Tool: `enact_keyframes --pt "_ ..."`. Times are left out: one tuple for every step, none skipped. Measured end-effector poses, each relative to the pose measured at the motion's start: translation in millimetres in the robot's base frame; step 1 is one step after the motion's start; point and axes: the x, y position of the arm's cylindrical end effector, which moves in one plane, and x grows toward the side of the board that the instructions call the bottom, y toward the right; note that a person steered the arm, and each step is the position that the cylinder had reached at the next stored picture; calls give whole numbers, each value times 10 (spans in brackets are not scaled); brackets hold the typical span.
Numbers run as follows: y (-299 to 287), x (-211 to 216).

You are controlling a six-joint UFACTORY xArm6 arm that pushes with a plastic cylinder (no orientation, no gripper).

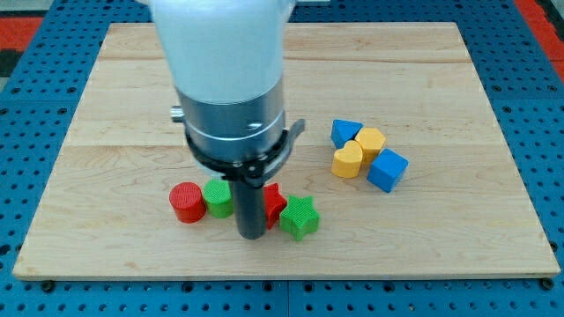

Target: Move the green star into the blue cube

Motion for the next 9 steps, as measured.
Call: enact_keyframes --pt "-22 5" --pt "-74 25" --pt "354 -5" --pt "774 -83" --pt "708 -82" --pt "734 -190" --pt "919 -365" --pt "982 -365" --pt "984 -365"
